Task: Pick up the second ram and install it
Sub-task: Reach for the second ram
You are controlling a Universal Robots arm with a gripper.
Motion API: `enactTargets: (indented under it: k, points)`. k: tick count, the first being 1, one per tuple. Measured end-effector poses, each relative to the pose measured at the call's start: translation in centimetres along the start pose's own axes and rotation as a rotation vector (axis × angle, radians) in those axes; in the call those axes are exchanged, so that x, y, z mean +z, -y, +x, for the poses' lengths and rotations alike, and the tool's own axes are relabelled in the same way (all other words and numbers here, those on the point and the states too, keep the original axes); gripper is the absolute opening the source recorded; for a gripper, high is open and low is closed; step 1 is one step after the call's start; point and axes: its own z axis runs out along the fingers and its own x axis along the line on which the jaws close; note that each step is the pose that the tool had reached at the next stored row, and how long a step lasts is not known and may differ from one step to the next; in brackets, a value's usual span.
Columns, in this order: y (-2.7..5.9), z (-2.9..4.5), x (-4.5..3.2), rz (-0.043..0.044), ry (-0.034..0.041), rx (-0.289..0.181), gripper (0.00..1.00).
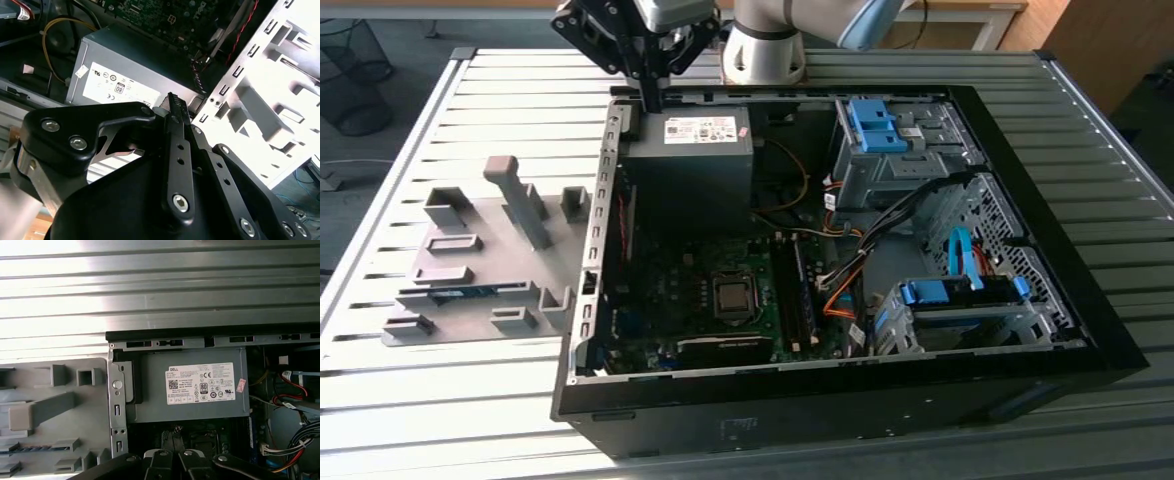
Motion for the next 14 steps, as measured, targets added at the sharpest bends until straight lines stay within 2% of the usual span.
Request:
enactTargets:
  k: [14]
  points:
    - [0.05, 0.58, 0.05, 0.0001, -0.0001, 0.0, 0.11]
